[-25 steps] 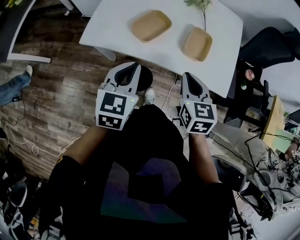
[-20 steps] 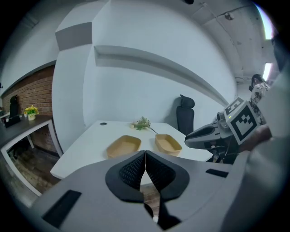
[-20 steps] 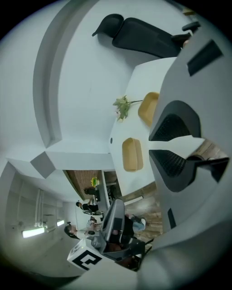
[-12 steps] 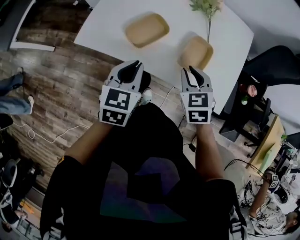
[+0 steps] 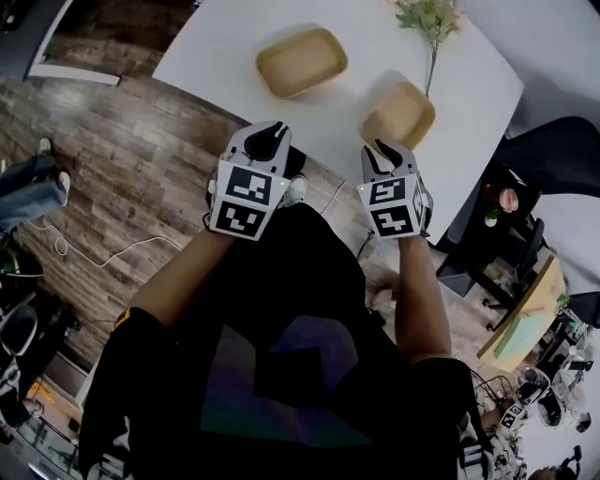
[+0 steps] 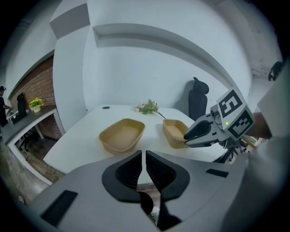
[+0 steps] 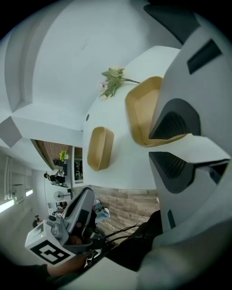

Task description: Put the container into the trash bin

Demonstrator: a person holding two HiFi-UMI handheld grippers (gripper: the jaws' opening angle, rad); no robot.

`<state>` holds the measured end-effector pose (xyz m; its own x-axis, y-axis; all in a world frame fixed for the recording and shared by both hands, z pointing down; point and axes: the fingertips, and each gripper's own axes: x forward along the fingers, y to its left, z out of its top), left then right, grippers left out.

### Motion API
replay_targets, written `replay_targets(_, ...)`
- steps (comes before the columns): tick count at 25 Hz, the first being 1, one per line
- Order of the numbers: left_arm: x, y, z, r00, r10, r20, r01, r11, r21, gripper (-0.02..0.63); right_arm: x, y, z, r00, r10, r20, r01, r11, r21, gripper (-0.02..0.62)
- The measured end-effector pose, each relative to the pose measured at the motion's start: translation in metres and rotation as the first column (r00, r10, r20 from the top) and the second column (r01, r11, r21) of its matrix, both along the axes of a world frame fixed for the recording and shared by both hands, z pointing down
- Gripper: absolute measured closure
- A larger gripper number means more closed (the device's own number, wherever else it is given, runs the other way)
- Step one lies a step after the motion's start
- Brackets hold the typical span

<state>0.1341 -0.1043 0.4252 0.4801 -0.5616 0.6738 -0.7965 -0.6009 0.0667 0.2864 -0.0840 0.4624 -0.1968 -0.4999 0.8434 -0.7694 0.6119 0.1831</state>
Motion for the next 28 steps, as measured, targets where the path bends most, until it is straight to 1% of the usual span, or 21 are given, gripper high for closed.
replay_targets(5, 0.005, 0.009, 0.010, 1.000, 0.023, 0.009, -0.023, 0.999, -0.025, 0.595, 0.002, 0.001, 0.013, 0.998, -0.037, -0.055, 0.035, 0.999, -0.027, 0.500)
replay_targets(9, 0.008, 0.011, 0.013, 0.999, 0.045, 0.016, -0.044, 0.999, -0.031, 0.595, 0.005, -0.003, 0.016, 0.993, -0.058, -0.101, 0.057, 0.998, -0.021, 0.537)
replay_targets(13, 0.004, 0.014, 0.011, 0.999, 0.035, 0.008, -0.035, 0.999, -0.022, 0.595, 0.005, -0.002, 0.015, 0.987, -0.081, -0.138, 0.081, 0.997, -0.010, 0.553)
replay_targets(16, -0.006, 0.017, 0.009, 1.000, 0.017, -0.002, -0.017, 1.000, -0.010, 0.595, 0.001, 0.000, 0.008, 0.985, -0.087, -0.150, 0.090, 0.996, 0.011, 0.559)
replay_targets(19, -0.022, 0.017, 0.003, 1.000, -0.020, -0.013, 0.020, 1.000, 0.002, 0.595, -0.014, -0.001, -0.011, 0.985, -0.100, -0.140, 0.108, 0.993, 0.050, 0.561)
replay_targets(24, -0.063, 0.019, -0.008, 0.996, -0.091, -0.025, 0.091, 0.996, 0.023, 0.595, -0.056, -0.003, -0.046, 0.987, -0.130, -0.094, 0.141, 0.982, 0.122, 0.561)
replay_targets(28, -0.096, 0.025, -0.013, 0.990, -0.138, -0.036, 0.139, 0.990, 0.037, 0.595, -0.093, 0.006, -0.061, 0.985, -0.158, -0.068, 0.166, 0.976, 0.140, 0.563)
